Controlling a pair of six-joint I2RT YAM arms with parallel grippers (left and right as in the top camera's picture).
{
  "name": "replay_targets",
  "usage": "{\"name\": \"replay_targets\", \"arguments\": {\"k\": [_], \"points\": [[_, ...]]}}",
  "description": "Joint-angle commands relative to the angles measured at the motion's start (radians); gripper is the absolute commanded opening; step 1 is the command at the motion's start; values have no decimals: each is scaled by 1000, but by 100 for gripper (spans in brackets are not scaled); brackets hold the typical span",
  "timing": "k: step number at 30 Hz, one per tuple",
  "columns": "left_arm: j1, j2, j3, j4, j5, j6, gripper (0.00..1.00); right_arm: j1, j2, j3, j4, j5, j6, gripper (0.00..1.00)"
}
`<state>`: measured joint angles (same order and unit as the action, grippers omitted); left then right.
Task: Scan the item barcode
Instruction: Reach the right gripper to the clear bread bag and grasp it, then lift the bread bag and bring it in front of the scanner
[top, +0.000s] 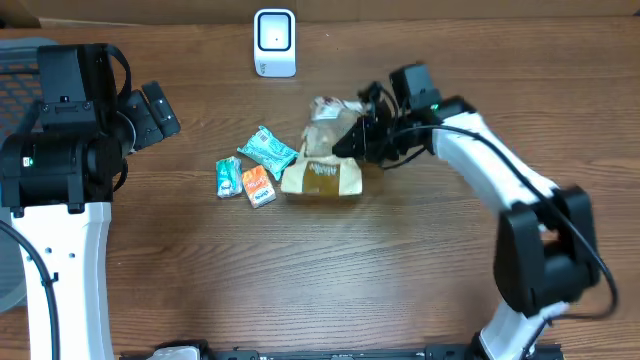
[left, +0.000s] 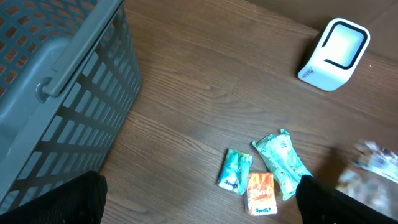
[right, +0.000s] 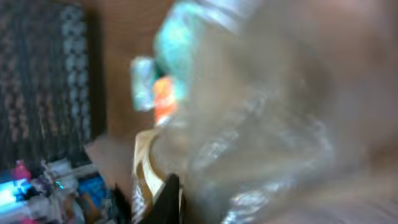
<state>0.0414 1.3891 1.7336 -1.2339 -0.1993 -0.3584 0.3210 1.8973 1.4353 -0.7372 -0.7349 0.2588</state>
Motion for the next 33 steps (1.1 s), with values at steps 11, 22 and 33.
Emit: {"name": "replay_targets", "arguments": {"k": [11, 22, 33], "points": [[4, -14, 8, 3, -11, 22, 99, 29, -305, 125, -240, -181, -445, 4], [4, -14, 8, 3, -11, 22, 100, 50, -302, 124, -366, -71, -869, 4], [4, -14, 8, 3, -11, 22, 100, 50, -302, 124, -120, -44, -922, 4]]}}
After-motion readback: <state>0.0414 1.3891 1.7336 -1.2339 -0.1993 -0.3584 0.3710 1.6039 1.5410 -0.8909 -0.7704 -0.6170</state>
